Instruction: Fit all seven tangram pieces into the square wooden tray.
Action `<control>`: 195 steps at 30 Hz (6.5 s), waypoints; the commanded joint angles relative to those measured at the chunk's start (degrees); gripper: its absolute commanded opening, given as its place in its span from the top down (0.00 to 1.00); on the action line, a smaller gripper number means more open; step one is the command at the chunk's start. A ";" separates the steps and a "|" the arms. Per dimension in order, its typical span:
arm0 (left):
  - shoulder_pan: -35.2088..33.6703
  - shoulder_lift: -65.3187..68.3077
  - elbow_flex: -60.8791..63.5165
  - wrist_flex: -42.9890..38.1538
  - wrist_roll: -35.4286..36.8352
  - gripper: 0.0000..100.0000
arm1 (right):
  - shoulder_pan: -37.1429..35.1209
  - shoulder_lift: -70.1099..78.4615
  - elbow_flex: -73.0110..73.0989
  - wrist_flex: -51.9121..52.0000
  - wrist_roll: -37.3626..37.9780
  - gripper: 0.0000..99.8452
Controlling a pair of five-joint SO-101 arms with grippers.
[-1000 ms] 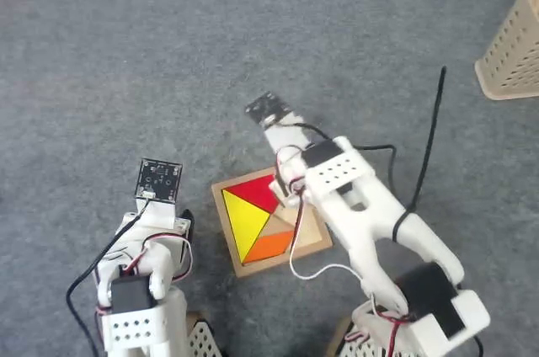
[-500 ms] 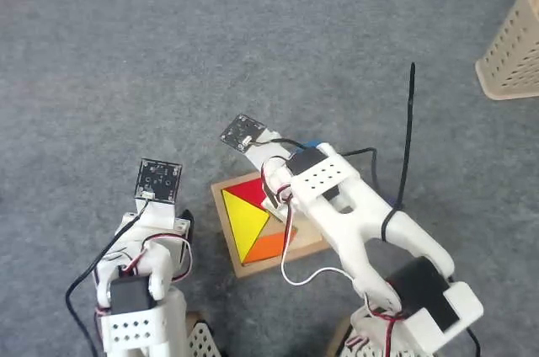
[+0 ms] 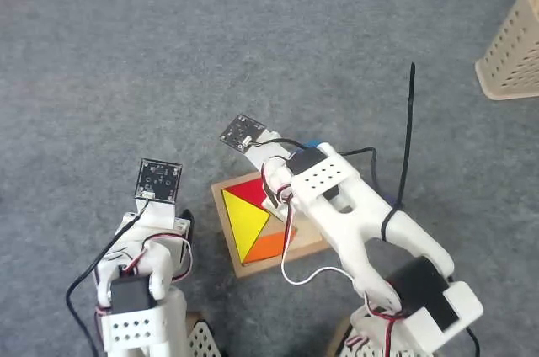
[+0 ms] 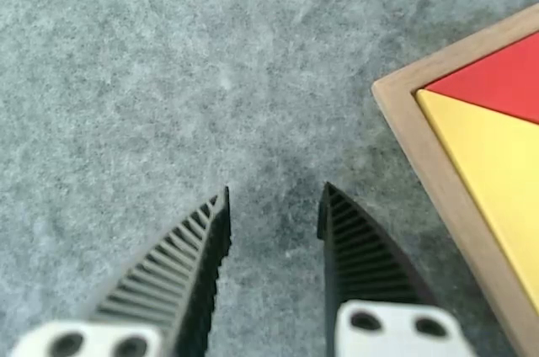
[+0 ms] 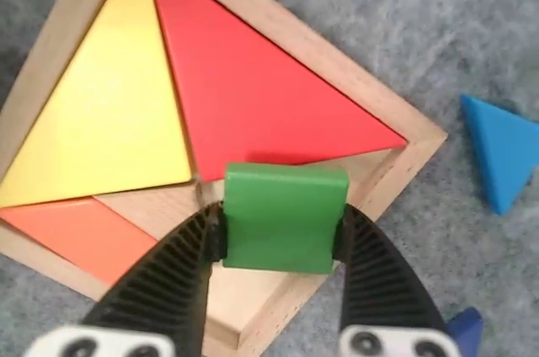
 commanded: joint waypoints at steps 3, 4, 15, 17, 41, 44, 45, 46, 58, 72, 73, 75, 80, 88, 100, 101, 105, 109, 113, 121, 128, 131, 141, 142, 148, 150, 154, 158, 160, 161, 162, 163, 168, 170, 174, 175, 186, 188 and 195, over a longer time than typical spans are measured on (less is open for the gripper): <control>0.00 -0.35 -0.66 0.26 -0.26 0.83 | -0.31 -0.48 -0.62 0.66 1.23 0.87; 0.00 -0.35 -0.66 0.26 -0.26 0.83 | -0.31 -0.48 -0.79 1.45 1.23 0.87; 0.00 -0.35 -0.66 0.26 -0.26 0.83 | -0.40 -0.92 -0.88 2.86 1.14 0.79; 0.00 -0.35 -0.66 0.26 -0.26 0.83 | -0.40 -0.92 -0.88 2.86 1.14 0.79; 0.00 -0.35 -0.66 0.26 -0.26 0.83 | -1.19 -0.92 -0.88 2.68 0.79 0.94; 0.00 -0.35 -0.66 0.26 -0.26 0.83 | 1.54 -0.92 -2.02 2.86 -0.35 0.94; 0.00 -0.35 -0.66 0.26 -0.26 0.83 | 2.86 -1.01 -2.55 2.86 -1.76 0.94; 0.00 -0.35 -0.66 0.26 -0.26 0.83 | 4.26 -1.01 -3.08 2.86 -3.16 0.94; 0.00 -0.35 -0.66 0.26 -0.26 0.83 | 16.92 -1.01 -8.62 7.96 -9.58 0.94; 0.00 -0.35 -0.66 0.26 -0.26 0.83 | 30.11 -1.01 -16.70 26.77 20.13 0.89; 0.00 -0.35 -0.66 0.26 -0.26 0.83 | 30.81 -1.01 -16.00 26.59 22.24 0.87; 0.00 -0.35 -0.66 0.26 -0.26 0.83 | 31.34 -1.01 -13.45 24.75 22.68 0.85; 0.00 -0.35 -0.66 0.26 -0.26 0.83 | 31.34 -1.01 -3.96 16.66 18.90 0.85; 0.00 -0.35 -0.66 0.26 -0.26 0.83 | 31.52 -0.31 2.99 8.22 15.74 0.80; 0.00 -0.35 -0.66 0.26 -0.26 0.83 | 31.34 0.75 3.34 6.64 14.51 0.77; 0.00 -0.35 -0.66 0.26 -0.26 0.83 | 31.34 1.80 3.34 6.37 14.59 0.77; 0.00 -0.35 -0.66 0.26 -0.26 0.83 | 31.60 7.16 2.90 3.65 14.33 0.77; 0.00 -0.35 -0.66 0.26 -0.26 0.83 | 31.78 7.69 1.93 4.35 14.15 0.79; 0.00 -0.35 -0.66 0.26 -0.26 0.83 | 31.78 7.69 1.67 4.18 12.40 0.87; 0.00 -0.35 -0.66 0.26 -0.26 0.83 | 31.87 7.60 1.58 2.77 9.67 0.96; 0.00 -0.35 -0.66 0.26 -0.26 0.83 | 31.69 7.52 -2.81 5.23 5.80 0.96; 0.00 -0.35 -0.66 0.26 -0.26 0.83 | 31.43 7.52 -5.89 7.60 4.40 0.98; 0.00 -0.35 -0.66 0.26 -0.26 0.83 | 32.22 -6.11 -3.34 10.77 8.26 0.99; 0.00 -0.35 -0.66 0.26 -0.26 0.83 | 32.13 -8.75 -1.76 10.77 9.14 0.99; 0.00 -0.35 -0.66 0.26 -0.26 0.83 | 32.22 -16.57 7.12 10.86 18.02 0.84; 0.00 -0.35 -0.66 0.26 -0.26 0.83 | 32.31 -15.52 8.00 10.95 19.52 0.81; 0.00 -0.35 -0.66 0.26 -0.26 0.83 | 31.08 -11.12 7.91 10.59 19.87 0.80; 0.00 -0.35 -0.66 0.26 -0.26 0.83 | 27.74 -5.67 8.00 7.08 19.60 0.79; 0.00 -0.35 -0.66 0.26 -0.26 0.83 | 27.38 -3.56 8.00 5.49 19.69 0.79; 0.00 -0.35 -0.66 0.26 -0.26 0.83 | 27.47 -2.59 8.00 4.97 19.87 0.79; 0.00 -0.35 -0.66 0.26 -0.26 0.83 | 27.47 -1.80 8.00 4.62 19.87 0.80; 0.00 -0.35 -0.66 0.26 -0.26 0.83 | 27.47 -1.19 8.00 4.44 19.87 0.80; 0.00 -0.35 -0.66 0.26 -0.26 0.83 | 27.47 0.22 8.00 4.35 19.96 0.80; 0.00 -0.35 -0.66 0.26 -0.26 0.83 | 27.56 0.31 8.00 4.35 19.96 0.80; 0.00 -0.35 -0.66 0.26 -0.26 0.83 | 27.56 0.31 8.09 4.97 22.07 0.80; 0.00 -0.35 -0.66 0.26 -0.26 0.83 | 27.56 0.22 8.26 4.97 23.38 0.79; 0.00 -0.35 -0.66 0.26 -0.26 0.83 | 27.56 0.40 8.00 6.90 25.41 0.80; 0.00 -0.35 -0.66 0.26 -0.26 0.83 | 27.56 0.40 8.18 6.90 25.41 0.80; 0.00 -0.35 -0.66 0.26 -0.26 0.83 | 27.47 -0.31 7.38 6.37 21.89 0.92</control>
